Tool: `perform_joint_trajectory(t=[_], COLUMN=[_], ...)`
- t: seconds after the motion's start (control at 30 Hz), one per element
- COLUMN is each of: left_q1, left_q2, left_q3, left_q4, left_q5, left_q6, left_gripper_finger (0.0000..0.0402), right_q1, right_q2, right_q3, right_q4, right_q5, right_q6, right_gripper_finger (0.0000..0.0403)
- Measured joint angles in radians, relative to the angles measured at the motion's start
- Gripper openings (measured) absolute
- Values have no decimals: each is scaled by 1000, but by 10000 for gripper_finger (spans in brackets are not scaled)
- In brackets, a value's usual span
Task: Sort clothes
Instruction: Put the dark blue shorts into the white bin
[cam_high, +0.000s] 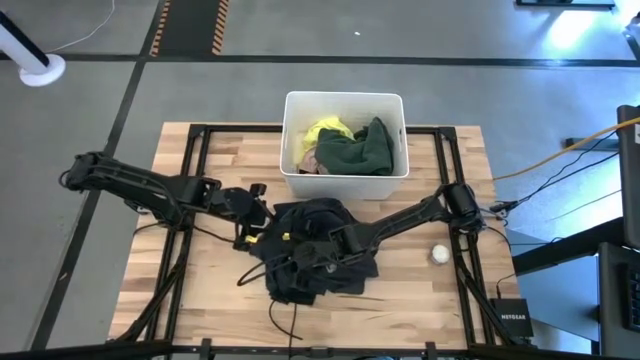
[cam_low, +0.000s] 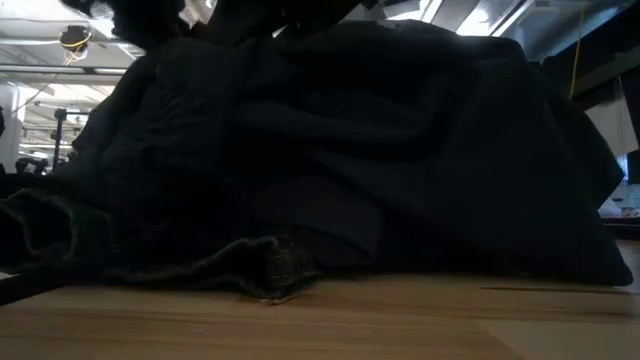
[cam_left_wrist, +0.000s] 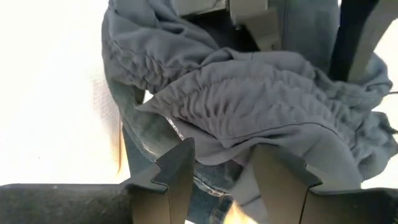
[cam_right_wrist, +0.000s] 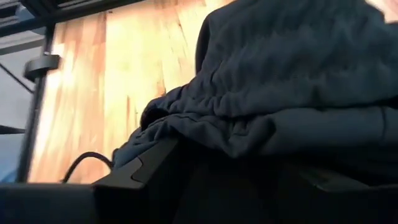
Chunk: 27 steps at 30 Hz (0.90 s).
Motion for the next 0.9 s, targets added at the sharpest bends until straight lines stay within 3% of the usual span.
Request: perform_joint_trajectory(t=[0.37, 0.63, 0.77, 0.9], left_q1=[-8, -46, -52, -57], left_q2=[-68, -68, -67, -67], left_q3=[24, -81, -164, -206], left_q4=[-182, -142, -32, 99], left_q5=[1, 37, 38, 59], left_q6=[-33, -62, -68, -68], left_gripper_finger=[153, 153, 153, 153], right_q1=[-7, -6, -6, -7], right_q2=[-97, -100, -67, -33], right_q3=[0, 0, 0, -1], right_q4=[-126, -79, -9, 77], right_q5=[-185, -107, -28, -18], right_q6=[53, 132, 206, 246], right_gripper_finger=[212, 212, 212, 212])
